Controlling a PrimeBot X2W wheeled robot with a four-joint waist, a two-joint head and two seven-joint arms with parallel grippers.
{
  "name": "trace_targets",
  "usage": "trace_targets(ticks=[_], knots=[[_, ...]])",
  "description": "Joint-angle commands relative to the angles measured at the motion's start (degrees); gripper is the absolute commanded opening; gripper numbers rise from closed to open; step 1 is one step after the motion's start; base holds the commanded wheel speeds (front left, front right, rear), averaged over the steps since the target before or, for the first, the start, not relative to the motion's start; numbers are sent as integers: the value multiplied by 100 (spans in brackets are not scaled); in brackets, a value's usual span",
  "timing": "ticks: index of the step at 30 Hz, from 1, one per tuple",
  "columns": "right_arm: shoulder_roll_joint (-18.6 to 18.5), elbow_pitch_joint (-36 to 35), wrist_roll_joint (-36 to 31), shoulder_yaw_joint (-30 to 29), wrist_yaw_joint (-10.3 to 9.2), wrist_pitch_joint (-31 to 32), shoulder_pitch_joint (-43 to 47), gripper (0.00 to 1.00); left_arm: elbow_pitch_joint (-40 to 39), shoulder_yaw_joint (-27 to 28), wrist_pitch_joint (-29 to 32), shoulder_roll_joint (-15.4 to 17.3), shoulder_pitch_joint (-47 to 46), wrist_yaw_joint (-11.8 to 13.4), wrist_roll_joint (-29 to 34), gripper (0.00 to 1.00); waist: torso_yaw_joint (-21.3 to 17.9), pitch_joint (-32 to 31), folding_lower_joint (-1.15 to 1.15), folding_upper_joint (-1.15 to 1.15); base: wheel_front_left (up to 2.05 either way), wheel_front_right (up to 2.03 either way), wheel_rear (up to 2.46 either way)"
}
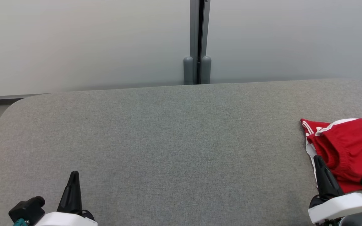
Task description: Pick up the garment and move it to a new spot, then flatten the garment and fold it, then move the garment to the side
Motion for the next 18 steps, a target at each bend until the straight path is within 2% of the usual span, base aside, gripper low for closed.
trace_targets(ticks=[1, 18], knots=[[-20, -76, 212, -91, 0, 56, -176, 0, -102, 55, 51, 19, -205, -29, -233, 0, 0, 2, 0, 0, 0, 0, 0], [158, -50, 1528, -395, 0, 459, -250, 0, -109, 197, 453, -12, -384, -119, -1714, 0, -6, 26, 0, 0, 0, 0, 0]])
